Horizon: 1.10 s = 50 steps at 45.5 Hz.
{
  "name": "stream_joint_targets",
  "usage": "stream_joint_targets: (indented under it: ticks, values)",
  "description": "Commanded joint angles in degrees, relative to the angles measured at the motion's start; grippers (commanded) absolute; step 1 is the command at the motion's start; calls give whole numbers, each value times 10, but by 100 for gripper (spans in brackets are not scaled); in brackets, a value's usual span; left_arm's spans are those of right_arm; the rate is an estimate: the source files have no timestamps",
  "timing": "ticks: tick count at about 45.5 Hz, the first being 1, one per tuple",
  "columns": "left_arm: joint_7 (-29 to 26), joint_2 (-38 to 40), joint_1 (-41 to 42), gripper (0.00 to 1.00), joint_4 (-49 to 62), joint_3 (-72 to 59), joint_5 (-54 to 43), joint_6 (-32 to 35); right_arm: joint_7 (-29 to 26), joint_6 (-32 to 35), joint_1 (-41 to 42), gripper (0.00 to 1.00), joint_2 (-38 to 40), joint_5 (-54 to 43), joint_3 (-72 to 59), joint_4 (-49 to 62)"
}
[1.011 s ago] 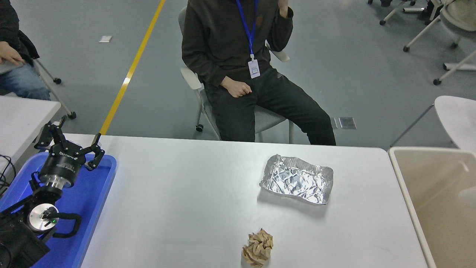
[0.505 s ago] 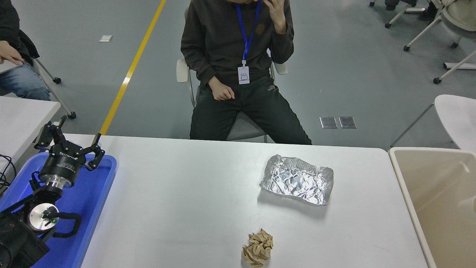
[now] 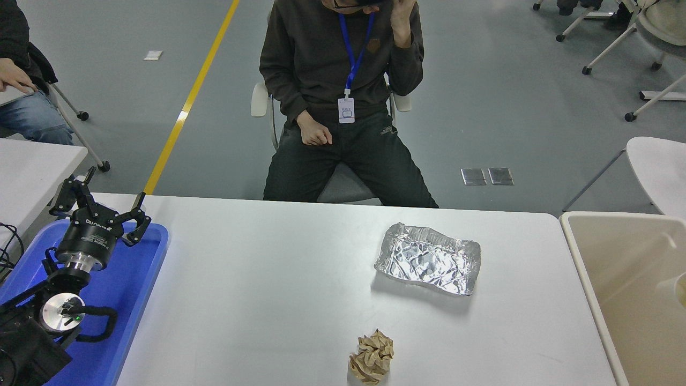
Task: Clean the table surface
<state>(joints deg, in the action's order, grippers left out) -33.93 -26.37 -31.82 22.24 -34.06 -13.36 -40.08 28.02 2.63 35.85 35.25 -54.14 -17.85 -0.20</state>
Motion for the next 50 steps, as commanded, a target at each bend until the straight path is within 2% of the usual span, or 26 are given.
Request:
stream_joint_targets:
  ticks: [1, 3, 4, 5, 8, 9, 50]
  values:
    - [0, 0, 0, 100, 0, 0, 0, 0, 0, -2, -5, 0, -3, 21, -19, 13]
    - [0, 0, 0, 100, 0, 0, 0, 0, -4, 0, -5, 0, -4, 21, -19, 20]
    - [0, 0, 0, 100, 0, 0, 0, 0, -6, 0, -4, 12, -5, 21, -18, 22]
    - [0, 0, 0, 100, 0, 0, 0, 0, -7, -1, -4, 29, -6, 22, -18, 26]
    - [0, 0, 0, 100, 0, 0, 0, 0, -7, -1, -4, 91, -10, 22, -18, 29]
    - [0, 0, 0, 100, 0, 0, 0, 0, -7, -1, -4, 98, -11, 22, -17, 29]
    - [0, 0, 0, 100, 0, 0, 0, 0, -7, -9, -10, 98, -13, 43, -16, 30]
